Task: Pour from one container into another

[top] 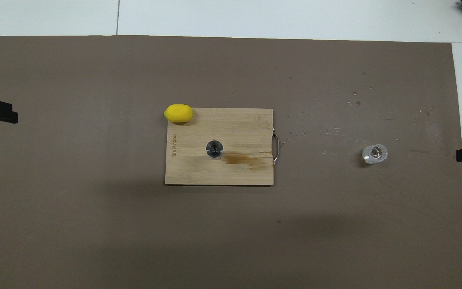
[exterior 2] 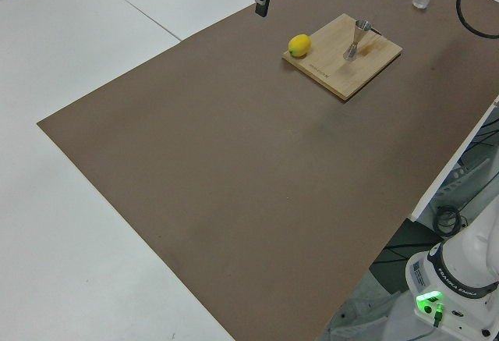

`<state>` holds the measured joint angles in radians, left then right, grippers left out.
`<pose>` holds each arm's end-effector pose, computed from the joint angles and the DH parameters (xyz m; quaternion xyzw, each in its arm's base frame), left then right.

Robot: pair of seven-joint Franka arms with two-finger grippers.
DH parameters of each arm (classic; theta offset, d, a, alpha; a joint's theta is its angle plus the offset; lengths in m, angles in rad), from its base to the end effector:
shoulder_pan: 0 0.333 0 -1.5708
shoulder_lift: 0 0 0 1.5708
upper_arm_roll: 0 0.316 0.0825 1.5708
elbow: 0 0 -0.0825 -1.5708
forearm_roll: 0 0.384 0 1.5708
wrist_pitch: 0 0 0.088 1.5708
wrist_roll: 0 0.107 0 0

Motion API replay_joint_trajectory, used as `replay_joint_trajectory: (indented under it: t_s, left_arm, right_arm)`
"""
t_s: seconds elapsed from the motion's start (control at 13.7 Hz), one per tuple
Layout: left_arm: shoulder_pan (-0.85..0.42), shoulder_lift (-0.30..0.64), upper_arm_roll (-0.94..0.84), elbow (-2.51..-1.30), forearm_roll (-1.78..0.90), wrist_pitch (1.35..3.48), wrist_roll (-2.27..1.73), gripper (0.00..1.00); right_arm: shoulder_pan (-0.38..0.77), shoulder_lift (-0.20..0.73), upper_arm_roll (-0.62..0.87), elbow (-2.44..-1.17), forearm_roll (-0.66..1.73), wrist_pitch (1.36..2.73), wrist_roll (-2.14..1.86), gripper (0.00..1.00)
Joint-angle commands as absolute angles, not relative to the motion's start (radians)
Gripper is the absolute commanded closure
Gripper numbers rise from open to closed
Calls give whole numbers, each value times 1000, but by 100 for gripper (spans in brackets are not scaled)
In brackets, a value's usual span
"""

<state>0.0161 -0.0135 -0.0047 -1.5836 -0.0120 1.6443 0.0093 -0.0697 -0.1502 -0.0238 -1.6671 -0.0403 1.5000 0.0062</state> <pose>0.5578 0.0051 0.6327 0.9993 0.0013 0.0372 0.0056 0.4968 -0.0522 0.6524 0.9985 -0.0509 -0.0093 0.0179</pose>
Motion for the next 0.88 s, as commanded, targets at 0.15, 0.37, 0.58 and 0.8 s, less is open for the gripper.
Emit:
replay_joint_trajectory:
  t_s: [0.15,0.37,0.58,0.8]
  left_arm:
    - [6,-20,-2,-1580,5,1644,2,0]
    - [6,-20,-2,-1580,5,1644,0,0]
    - [6,-20,-2,-1580,5,1644,2,0]
    - [6,-20,-2,-1580,5,1646,2,0]
  right_arm:
    - [-64,-149,-18,-1657,-63,1491,20,0]
    - [-64,-152,-18,-1664,-63,1489,18,0]
    - [-63,-152,-17,-1664,-63,1491,21,0]
    - [-64,-152,-18,-1664,-63,1488,23,0]
